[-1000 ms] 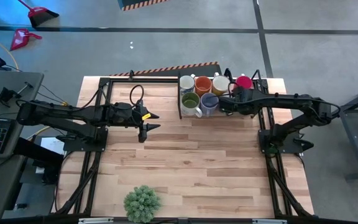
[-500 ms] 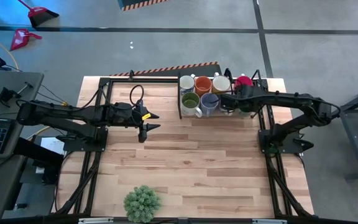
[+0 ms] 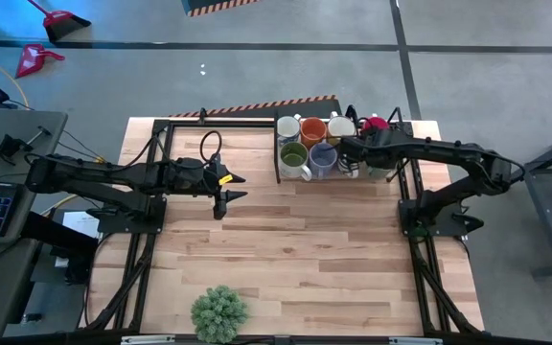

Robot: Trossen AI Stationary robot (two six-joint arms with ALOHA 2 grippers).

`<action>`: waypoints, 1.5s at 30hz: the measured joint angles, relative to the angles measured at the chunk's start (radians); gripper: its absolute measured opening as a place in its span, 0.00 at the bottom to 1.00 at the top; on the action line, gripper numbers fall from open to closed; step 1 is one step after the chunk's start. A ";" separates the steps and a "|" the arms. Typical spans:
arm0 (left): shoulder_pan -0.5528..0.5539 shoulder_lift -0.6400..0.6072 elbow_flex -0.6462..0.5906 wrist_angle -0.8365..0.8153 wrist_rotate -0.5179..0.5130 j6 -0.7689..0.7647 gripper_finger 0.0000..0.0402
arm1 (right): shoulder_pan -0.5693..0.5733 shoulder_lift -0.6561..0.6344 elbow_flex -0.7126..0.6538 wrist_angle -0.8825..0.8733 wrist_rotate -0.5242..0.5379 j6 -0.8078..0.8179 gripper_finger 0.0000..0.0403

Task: Place coffee mugs
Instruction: Put the green mug on the shelf, then return to Home Position

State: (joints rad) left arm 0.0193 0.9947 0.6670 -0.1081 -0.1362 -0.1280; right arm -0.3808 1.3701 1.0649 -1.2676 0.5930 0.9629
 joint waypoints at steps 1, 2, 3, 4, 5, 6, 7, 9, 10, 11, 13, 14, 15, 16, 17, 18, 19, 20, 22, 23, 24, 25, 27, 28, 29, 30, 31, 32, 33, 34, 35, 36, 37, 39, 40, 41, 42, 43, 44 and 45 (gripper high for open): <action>0.000 0.000 0.000 0.000 0.000 0.000 0.45 | -0.002 0.000 0.000 0.001 0.000 -0.001 0.00; 0.000 0.000 0.000 0.000 0.000 0.000 0.45 | -0.005 0.000 0.000 0.003 0.000 -0.002 0.00; 0.000 0.000 0.000 0.000 0.000 0.000 0.45 | -0.007 0.000 0.000 0.004 0.000 -0.003 0.00; 0.000 0.000 0.000 0.000 0.000 0.000 0.45 | -0.008 0.000 0.000 0.005 0.000 -0.003 0.00; 0.000 0.000 0.000 0.000 0.000 0.000 0.45 | -0.008 0.000 0.000 0.005 -0.002 -0.003 0.00; 0.000 0.000 0.000 0.000 0.000 0.000 0.45 | -0.008 0.000 0.000 0.008 -0.005 -0.003 0.00; 0.000 0.000 0.000 0.000 0.000 0.001 0.45 | -0.008 0.000 0.000 0.010 -0.011 -0.004 0.00; 0.000 0.000 0.000 0.000 0.000 0.001 0.45 | -0.008 0.000 0.000 0.019 -0.020 -0.013 0.00; 0.000 0.000 0.000 0.000 0.000 0.001 0.45 | -0.008 0.000 0.000 0.028 -0.022 -0.021 0.00; 0.000 0.000 0.000 0.000 0.000 0.001 0.45 | -0.008 0.000 0.000 0.037 -0.023 -0.027 0.00; 0.000 0.000 0.000 0.000 0.000 0.001 0.45 | -0.008 0.000 0.000 0.064 -0.022 -0.036 0.00; 0.000 0.000 0.000 0.000 0.000 0.001 0.45 | -0.008 0.000 0.000 0.074 -0.022 -0.044 0.00; 0.000 0.000 0.000 0.000 0.000 0.001 0.45 | -0.008 0.000 0.000 0.080 -0.022 -0.052 0.00; 0.000 0.000 0.000 0.000 0.000 0.001 0.45 | -0.008 0.000 0.000 0.083 -0.022 -0.056 0.00; 0.000 0.000 0.000 0.000 0.000 0.001 0.45 | -0.008 0.000 0.000 0.084 -0.021 -0.056 0.00; 0.000 0.000 0.000 0.000 0.000 0.000 0.45 | -0.008 0.000 0.000 0.083 -0.018 -0.056 0.00; 0.000 0.000 0.000 0.000 0.000 0.001 0.45 | -0.008 0.000 0.000 0.081 -0.017 -0.056 0.00; 0.000 0.000 0.000 0.000 0.000 0.001 0.45 | -0.008 0.000 0.000 0.076 -0.015 -0.056 0.00; 0.000 0.000 0.000 0.000 0.000 0.000 0.45 | -0.008 0.000 0.000 0.064 -0.010 -0.056 0.00; 0.000 0.000 0.000 0.000 0.000 0.001 0.45 | -0.008 0.000 0.000 0.054 0.001 -0.054 0.00; 0.000 0.000 0.000 0.000 0.000 0.000 0.45 | -0.008 0.000 0.000 0.041 0.012 -0.049 0.00; 0.000 0.000 0.000 0.000 0.000 0.000 0.45 | -0.008 0.000 0.000 0.036 0.027 -0.048 0.00; 0.000 0.000 0.000 0.000 0.000 0.001 0.45 | -0.008 0.000 0.000 0.037 0.034 -0.050 0.00; 0.000 0.000 0.000 0.000 0.000 0.000 0.45 | -0.008 0.000 0.000 0.035 0.033 -0.055 0.00; 0.000 0.000 0.000 0.000 0.000 0.001 0.45 | -0.008 0.000 0.000 0.033 0.030 -0.055 0.00; 0.000 0.000 0.000 0.000 0.000 0.001 0.45 | -0.007 0.000 0.000 0.029 0.026 -0.055 0.00; 0.000 0.000 0.000 0.000 0.000 0.001 0.45 | -0.004 0.000 0.000 0.026 0.026 -0.055 0.00; 0.000 0.000 0.000 0.000 0.000 0.004 0.45 | 0.003 -0.001 0.000 0.026 0.032 -0.056 0.00; 0.000 0.000 0.000 0.000 0.000 0.009 0.45 | 0.012 -0.005 0.000 0.024 0.045 -0.056 0.00; 0.000 0.000 0.000 0.000 0.000 0.016 0.45 | 0.024 -0.011 0.001 0.020 0.057 -0.056 0.00; 0.000 0.000 0.000 0.000 0.000 0.018 0.45 | 0.038 -0.017 0.011 0.009 0.069 -0.056 0.00; 0.000 0.000 0.000 0.000 -0.001 0.018 0.45 | 0.054 -0.024 0.027 0.006 0.089 -0.056 0.00; 0.000 0.000 0.000 0.000 -0.001 0.018 0.45 | 0.074 -0.036 0.050 0.000 0.116 -0.058 0.00; 0.000 0.000 0.000 0.000 -0.005 0.020 0.45 | 0.125 -0.066 0.098 -0.011 0.169 -0.080 0.00; 0.000 0.000 0.000 0.000 -0.007 0.020 0.45 | 0.156 -0.083 0.121 -0.006 0.194 -0.096 0.00; 0.000 0.000 0.000 0.000 -0.007 0.019 0.45 | 0.196 -0.102 0.140 0.004 0.225 -0.114 0.00; 0.000 0.000 0.000 0.000 -0.007 0.019 0.45 | 0.240 -0.123 0.151 0.020 0.256 -0.137 0.00; 0.000 0.000 0.000 0.000 -0.007 0.020 0.45 | 0.286 -0.145 0.153 0.041 0.289 -0.168 0.00; 0.000 0.000 0.000 0.000 -0.007 0.024 0.45 | 0.329 -0.168 0.146 0.075 0.313 -0.205 0.00; 0.000 0.000 0.000 0.000 -0.007 0.029 0.45 | 0.370 -0.193 0.131 0.108 0.323 -0.237 0.00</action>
State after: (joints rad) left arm 0.0193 0.9947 0.6670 -0.1081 -0.1428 -0.0994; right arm -0.0104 1.1774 1.1962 -1.1591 0.9159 0.7261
